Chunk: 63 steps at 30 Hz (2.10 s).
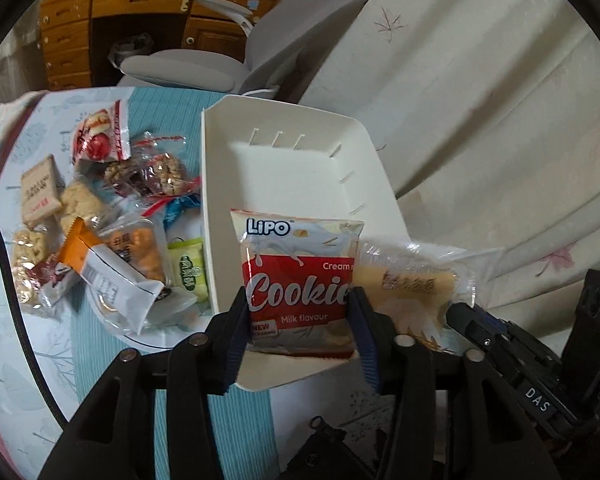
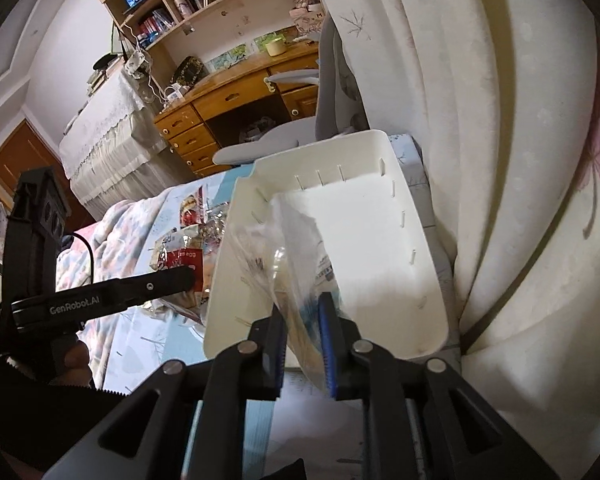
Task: Organize snacks
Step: 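Carry both packs into the white tray and open both tools, then grasp the puffed snack bag with the left tool while the right tool grasps the orange-capped bar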
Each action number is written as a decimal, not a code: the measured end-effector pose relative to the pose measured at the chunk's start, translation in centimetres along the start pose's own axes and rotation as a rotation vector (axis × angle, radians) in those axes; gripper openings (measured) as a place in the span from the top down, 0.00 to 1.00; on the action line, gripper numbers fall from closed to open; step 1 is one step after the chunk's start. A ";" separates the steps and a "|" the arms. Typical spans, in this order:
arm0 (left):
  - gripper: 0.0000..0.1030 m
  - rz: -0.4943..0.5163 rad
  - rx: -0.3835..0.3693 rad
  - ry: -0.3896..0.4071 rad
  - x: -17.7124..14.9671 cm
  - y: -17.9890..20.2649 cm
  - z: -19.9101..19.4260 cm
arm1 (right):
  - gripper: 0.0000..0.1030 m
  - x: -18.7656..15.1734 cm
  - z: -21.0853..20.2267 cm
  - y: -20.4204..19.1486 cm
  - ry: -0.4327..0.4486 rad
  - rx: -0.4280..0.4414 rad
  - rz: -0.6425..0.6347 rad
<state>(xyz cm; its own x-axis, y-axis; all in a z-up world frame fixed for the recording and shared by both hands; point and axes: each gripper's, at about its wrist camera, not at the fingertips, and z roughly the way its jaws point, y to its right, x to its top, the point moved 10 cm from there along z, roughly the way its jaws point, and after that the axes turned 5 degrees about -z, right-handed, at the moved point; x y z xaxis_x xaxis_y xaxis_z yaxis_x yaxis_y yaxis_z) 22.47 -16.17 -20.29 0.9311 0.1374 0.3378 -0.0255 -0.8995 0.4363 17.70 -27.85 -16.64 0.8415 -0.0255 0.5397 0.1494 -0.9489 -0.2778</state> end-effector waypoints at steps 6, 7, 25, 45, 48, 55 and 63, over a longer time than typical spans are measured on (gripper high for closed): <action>0.33 0.011 0.103 0.031 0.2 -1.6 -0.6 | 0.70 -0.3 0.1 0.6 -0.013 0.010 0.026; 0.32 0.003 0.115 0.030 0.1 -2.2 -0.6 | 0.65 -0.3 0.2 0.7 -0.013 0.013 0.033; 0.26 -0.122 0.263 0.002 -2.2 -13.9 -5.4 | 0.55 -1.3 4.0 -6.7 -0.066 0.124 0.039; 0.20 -0.095 0.357 -0.104 0.5 -26.6 -7.1 | 0.45 -1.3 10.2 -21.4 -0.062 -0.003 -0.308; 0.20 -0.088 0.376 -0.131 1.4 -28.6 -5.8 | 0.45 -1.3 12.2 -22.6 -0.069 -0.074 -0.394; 0.20 -0.111 0.400 -0.204 3.2 -32.5 -1.7 | 0.45 -1.5 16.6 -23.7 -0.095 -0.215 -0.554; 0.20 -0.152 0.406 -0.253 4.4 -35.1 2.0 | 0.45 -2.2 19.9 -23.1 -0.151 -0.247 -0.604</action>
<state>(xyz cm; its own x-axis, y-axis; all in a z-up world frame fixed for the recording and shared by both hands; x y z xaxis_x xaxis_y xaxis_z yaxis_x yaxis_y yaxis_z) 28.21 15.20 -35.84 0.9736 0.2199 0.0607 0.2142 -0.9728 0.0878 22.77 0.42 -27.21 0.7136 0.5597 0.4213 0.5086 -0.8275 0.2380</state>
